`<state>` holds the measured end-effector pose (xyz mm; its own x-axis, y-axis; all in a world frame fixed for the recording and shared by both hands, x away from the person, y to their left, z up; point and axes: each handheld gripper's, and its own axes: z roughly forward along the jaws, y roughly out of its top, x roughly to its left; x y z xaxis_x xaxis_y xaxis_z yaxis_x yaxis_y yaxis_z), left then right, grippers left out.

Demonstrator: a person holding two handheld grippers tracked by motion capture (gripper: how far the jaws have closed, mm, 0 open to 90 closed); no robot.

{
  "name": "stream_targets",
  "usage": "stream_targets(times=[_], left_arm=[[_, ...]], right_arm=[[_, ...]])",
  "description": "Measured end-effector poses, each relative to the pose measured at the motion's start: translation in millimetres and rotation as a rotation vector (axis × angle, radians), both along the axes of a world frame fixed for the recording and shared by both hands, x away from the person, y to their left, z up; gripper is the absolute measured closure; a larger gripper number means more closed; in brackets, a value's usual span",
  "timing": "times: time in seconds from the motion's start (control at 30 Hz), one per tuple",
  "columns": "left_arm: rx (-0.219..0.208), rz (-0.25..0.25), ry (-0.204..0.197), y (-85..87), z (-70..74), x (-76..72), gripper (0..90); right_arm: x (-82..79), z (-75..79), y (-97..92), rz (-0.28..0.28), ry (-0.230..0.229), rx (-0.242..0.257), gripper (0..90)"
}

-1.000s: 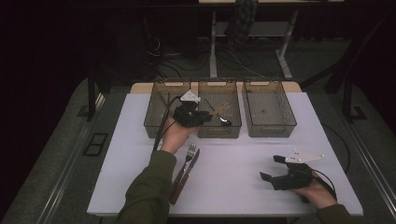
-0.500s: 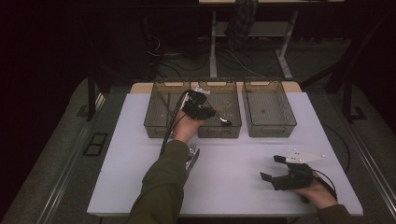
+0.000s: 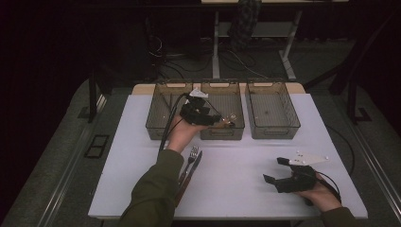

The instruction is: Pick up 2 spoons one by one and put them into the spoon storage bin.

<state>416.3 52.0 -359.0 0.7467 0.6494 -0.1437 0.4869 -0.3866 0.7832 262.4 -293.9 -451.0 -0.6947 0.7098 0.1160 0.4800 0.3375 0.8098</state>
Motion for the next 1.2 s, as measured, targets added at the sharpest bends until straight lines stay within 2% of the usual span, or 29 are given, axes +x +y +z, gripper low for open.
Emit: stream_targets(times=[0.13, 0.23, 0.43, 0.53, 0.8, 0.93, 1.07, 1.2], left_arm=[[0.011, -0.012, -0.002, 10.0, -1.9, -18.8, 37.6], [0.021, -0.019, 0.008, 19.5, -8.4, -33.2, 40.1], [0.044, -0.007, 0.01, 43.4, -29.9, -59.2, 55.9], [0.036, 0.002, 0.009, 56.7, -40.1, -69.5, 61.8], [0.016, -0.017, 0.001, 80.2, -46.0, -87.5, 78.0], [0.053, -0.046, 0.01, 87.7, -51.9, -95.7, 88.8], [0.115, -0.04, 0.032, 92.7, -63.7, -99.7, 89.0], [0.127, -0.048, 0.075, 91.8, -74.2, -98.0, 89.0]], right_arm=[[0.5, -0.4, 0.1, -0.002, 0.001, -0.002, 11.3], [0.6, -0.7, 0.2, -0.002, 0.001, -0.005, 11.3], [0.8, -1.1, 0.5, -0.003, 0.002, -0.008, 11.3], [0.9, -1.3, 0.4, -0.005, 0.004, -0.009, 11.3], [1.0, -1.4, 0.0, -0.009, 0.004, -0.015, 11.3], [1.2, -1.1, -0.3, -0.012, 0.002, -0.016, 11.4], [1.2, -1.6, 0.0, -0.011, 0.004, -0.02, 11.4], [1.1, -1.6, 0.6, -0.011, 0.005, -0.025, 11.3]])
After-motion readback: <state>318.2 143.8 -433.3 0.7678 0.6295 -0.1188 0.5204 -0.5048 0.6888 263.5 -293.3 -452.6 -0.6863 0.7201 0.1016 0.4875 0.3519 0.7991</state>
